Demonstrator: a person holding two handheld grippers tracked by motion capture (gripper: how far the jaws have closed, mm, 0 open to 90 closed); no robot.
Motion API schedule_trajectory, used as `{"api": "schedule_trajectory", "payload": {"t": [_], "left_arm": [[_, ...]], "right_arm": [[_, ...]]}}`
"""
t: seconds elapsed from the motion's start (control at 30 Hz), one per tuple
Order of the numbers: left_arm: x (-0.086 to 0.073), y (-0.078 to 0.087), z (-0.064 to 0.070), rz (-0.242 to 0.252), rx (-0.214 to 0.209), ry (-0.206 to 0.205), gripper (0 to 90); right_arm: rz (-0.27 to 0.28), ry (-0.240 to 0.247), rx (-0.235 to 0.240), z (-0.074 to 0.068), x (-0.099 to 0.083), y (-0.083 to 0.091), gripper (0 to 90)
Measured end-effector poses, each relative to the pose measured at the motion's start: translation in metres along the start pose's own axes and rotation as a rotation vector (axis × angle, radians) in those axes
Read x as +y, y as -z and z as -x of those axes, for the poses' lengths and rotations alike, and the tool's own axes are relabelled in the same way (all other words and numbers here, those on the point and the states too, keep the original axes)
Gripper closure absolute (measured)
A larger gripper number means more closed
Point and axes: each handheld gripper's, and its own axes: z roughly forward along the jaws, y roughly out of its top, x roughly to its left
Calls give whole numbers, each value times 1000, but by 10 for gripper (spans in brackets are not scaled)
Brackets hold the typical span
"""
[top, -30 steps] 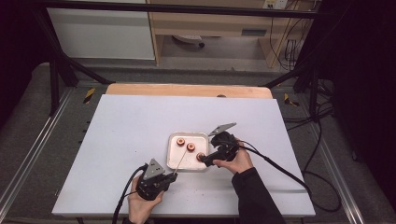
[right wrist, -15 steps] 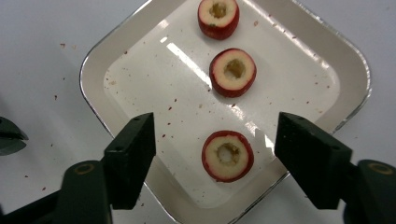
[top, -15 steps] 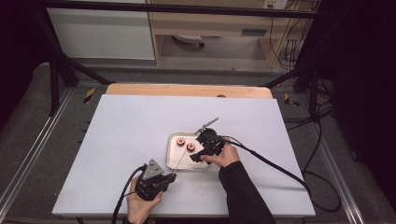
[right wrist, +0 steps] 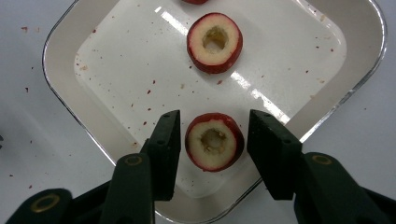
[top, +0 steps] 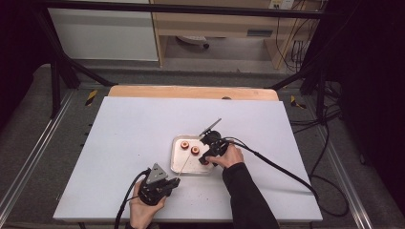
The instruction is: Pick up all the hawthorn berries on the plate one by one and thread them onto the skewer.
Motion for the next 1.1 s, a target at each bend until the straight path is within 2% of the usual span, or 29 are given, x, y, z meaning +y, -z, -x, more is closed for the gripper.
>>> {"api": "schedule_trajectory", "payload": {"t": [0.33, 0.47, 0.6, 0.8, 0.9, 1.1], "left_arm": [[0, -1, 0, -2, -3, -2, 882], [0, 0, 1, 11, -6, 6, 882], [0, 1, 2, 28, -7, 18, 882], [2, -2, 7, 55, -8, 45, 882], [4, -5, 11, 62, -9, 59, 883], [8, -14, 20, 68, -6, 96, 882]], "right_arm": [[-20, -43, 14, 3, 2, -4, 595], [25, -74, 31, 3, 1, 3, 596], [121, -123, 56, 1, -3, 19, 596], [302, -181, 122, 3, -16, 41, 597], [388, -214, 147, 7, -24, 47, 597], [544, -313, 208, 13, -39, 52, 598]]}}
